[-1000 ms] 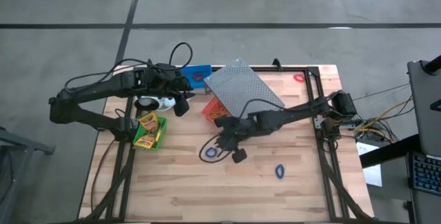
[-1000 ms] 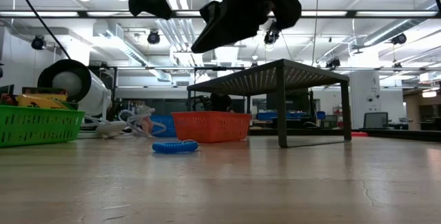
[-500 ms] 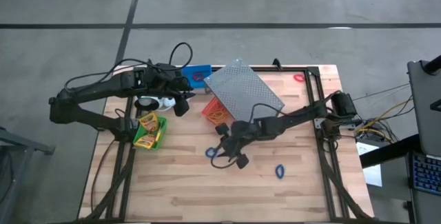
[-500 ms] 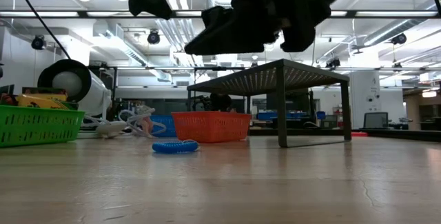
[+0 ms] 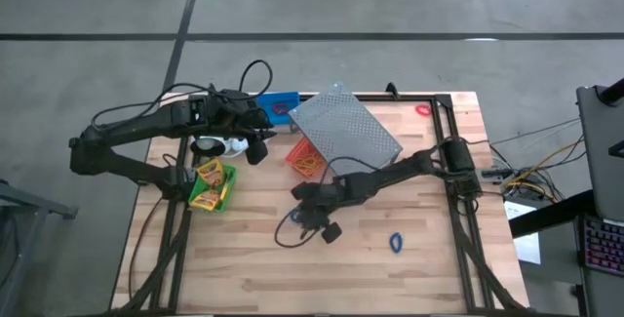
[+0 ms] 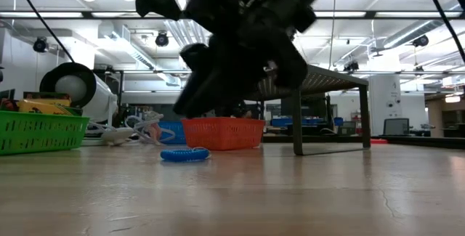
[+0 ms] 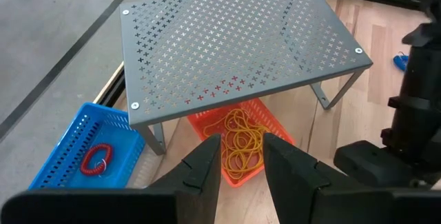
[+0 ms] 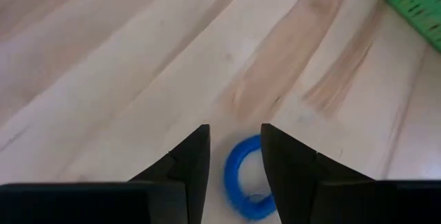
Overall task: Pick & Place Office Desk Supplies
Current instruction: Put the blue spring rubber band into the blue bin
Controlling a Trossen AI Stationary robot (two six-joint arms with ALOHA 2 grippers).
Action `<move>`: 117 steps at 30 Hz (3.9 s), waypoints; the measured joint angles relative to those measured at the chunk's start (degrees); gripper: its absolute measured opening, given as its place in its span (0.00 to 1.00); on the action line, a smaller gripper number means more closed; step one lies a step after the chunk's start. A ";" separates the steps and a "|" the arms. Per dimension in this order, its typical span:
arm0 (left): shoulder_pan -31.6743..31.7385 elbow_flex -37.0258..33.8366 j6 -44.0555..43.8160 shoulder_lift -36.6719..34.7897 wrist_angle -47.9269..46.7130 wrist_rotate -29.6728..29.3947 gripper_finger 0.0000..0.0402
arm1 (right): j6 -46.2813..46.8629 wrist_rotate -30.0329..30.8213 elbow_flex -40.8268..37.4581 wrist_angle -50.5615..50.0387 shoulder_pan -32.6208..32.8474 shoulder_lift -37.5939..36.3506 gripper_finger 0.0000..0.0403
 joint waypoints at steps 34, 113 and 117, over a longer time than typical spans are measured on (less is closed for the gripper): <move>0.00 0.00 0.00 0.00 -0.02 0.02 0.28 | 0.62 -4.89 -3.99 4.84 -2.45 2.31 0.31; 0.02 0.00 0.00 0.02 -0.04 0.02 0.28 | -4.20 -0.30 4.92 -12.28 -1.51 6.00 0.17; 0.00 0.00 0.00 0.02 -0.04 0.02 0.28 | -4.20 -0.26 4.89 -12.40 -1.49 6.00 0.11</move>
